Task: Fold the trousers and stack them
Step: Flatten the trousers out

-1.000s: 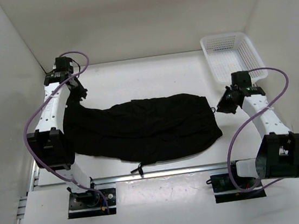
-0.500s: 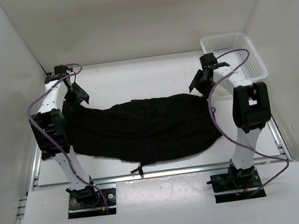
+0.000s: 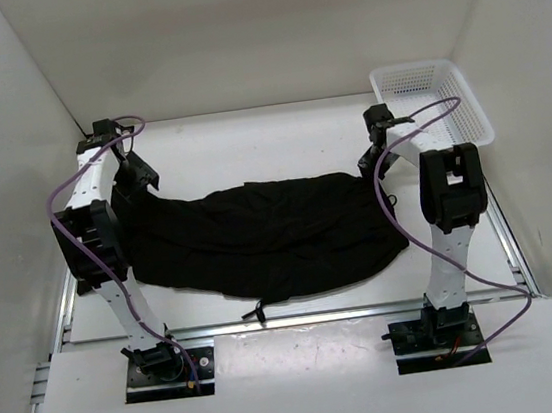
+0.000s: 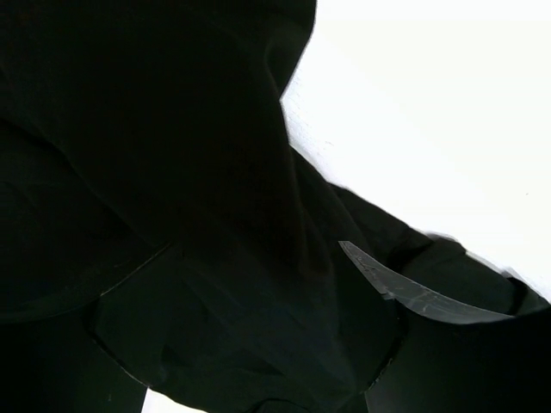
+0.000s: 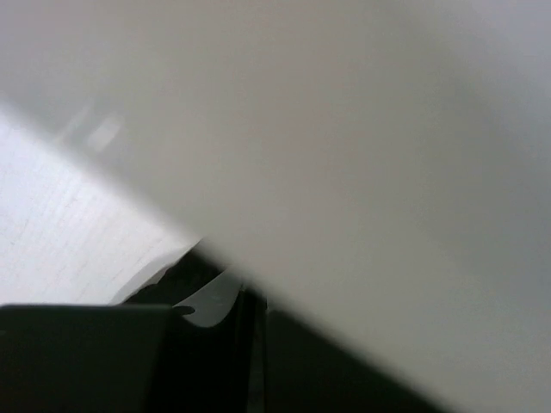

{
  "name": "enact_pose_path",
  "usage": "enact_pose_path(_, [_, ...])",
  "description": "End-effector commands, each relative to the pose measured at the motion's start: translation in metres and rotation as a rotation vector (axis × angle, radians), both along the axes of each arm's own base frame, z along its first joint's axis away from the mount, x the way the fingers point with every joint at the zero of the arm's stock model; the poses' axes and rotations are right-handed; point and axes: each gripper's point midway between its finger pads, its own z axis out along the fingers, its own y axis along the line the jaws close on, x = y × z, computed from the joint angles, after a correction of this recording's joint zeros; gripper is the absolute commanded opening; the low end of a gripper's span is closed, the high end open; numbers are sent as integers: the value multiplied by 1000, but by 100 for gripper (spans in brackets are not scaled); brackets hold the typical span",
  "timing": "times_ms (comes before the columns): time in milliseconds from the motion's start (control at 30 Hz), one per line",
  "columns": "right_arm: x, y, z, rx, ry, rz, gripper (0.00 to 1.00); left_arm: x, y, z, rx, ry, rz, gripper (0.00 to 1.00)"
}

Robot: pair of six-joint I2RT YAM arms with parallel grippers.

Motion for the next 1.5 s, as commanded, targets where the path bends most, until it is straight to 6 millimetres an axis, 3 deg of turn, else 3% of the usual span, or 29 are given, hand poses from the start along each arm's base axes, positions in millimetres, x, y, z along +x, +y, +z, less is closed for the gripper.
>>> enact_pose_path(0, [-20,-19,4,-68,5,-64,0,5,5,14,6,-43,-4,82])
enact_pose_path(333, [-60,-39,67,-124,-144,-121,0,8,2,30,-4,-84,-22,81])
enact_pose_path(500, [-94,-64,82,-218,-158,-151,0,10,-8,36,1,-101,-77,81])
enact_pose_path(533, [-101,-68,93,-228,-185,-151,0,10,-8,36,1,-101,-77,81])
enact_pose_path(667, [-127,-85,95,-287,-178,-117,0,16,-1,30,33,-75,-72,77])
enact_pose_path(733, [-136,-89,98,-305,-178,-101,0,27,3,37,45,-101,-59,79])
enact_pose_path(767, [-139,-92,98,-306,-177,-110,0,29,3,30,40,-76,-60,85])
enact_pose_path(833, [-148,-95,92,-321,-160,-101,0,45,2,42,29,-112,-55,89])
enact_pose_path(900, [-152,-95,90,-322,-157,-101,0,61,-6,34,-21,-116,-76,91])
enact_pose_path(933, [-155,-96,89,-322,-157,-101,0,75,-6,48,-23,-162,-97,89])
enact_pose_path(967, [-155,-94,88,-312,-156,-97,0,82,-13,30,-31,-123,-112,83])
enact_pose_path(1000, [-155,-94,88,-312,-156,-97,0,88,-15,27,-18,-114,-116,75])
enact_pose_path(1033, [-155,-92,88,-304,-156,-94,0,105,-25,45,1,-171,-138,67])
enact_pose_path(1067, [-155,-93,88,-307,-154,-85,0,109,-28,41,13,-164,-142,64])
enact_pose_path(1100, [-153,-91,86,-299,-151,-82,0,111,-28,24,32,-121,-142,63])
enact_pose_path(1167, [-150,-89,89,-291,-161,-71,0,121,-30,26,53,-147,-136,63])
enact_pose_path(1333, [-146,-87,90,-286,-156,-59,0,130,-44,-11,116,-98,-159,75])
enact_pose_path(1467, [-144,-85,90,-279,-154,-47,0,131,-46,-33,183,-49,-174,75])
